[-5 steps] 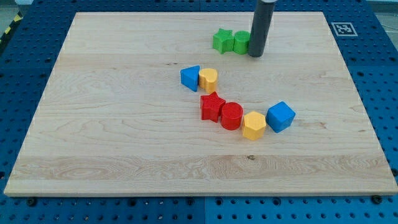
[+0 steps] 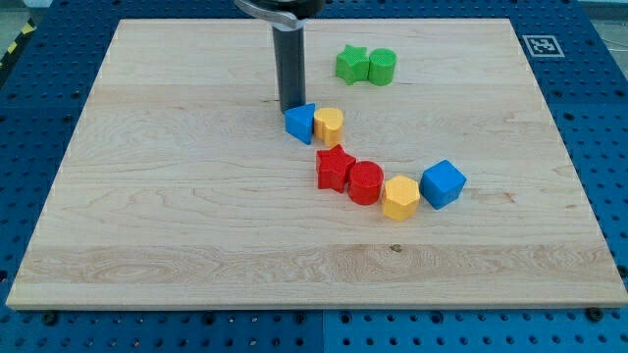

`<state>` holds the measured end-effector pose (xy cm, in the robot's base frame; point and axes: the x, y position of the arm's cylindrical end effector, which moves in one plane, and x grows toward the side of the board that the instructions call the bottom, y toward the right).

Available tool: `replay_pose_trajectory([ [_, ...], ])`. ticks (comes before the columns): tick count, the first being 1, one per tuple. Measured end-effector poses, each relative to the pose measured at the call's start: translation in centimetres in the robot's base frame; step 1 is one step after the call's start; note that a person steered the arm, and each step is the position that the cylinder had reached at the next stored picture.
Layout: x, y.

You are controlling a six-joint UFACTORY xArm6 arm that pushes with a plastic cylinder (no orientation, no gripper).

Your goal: Push the blue triangle and yellow heart diagonal to each other

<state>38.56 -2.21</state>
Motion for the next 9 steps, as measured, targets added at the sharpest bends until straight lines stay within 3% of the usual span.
replay_pose_trajectory([
  [1,2.3,4.9],
  [2,2.4,4.3],
  [4,2.4,-6.5],
  [5,3.3,-9.7],
  [6,6.2,-9.3],
  [8,3.1,7.8],
  [9,3.3,10.9],
])
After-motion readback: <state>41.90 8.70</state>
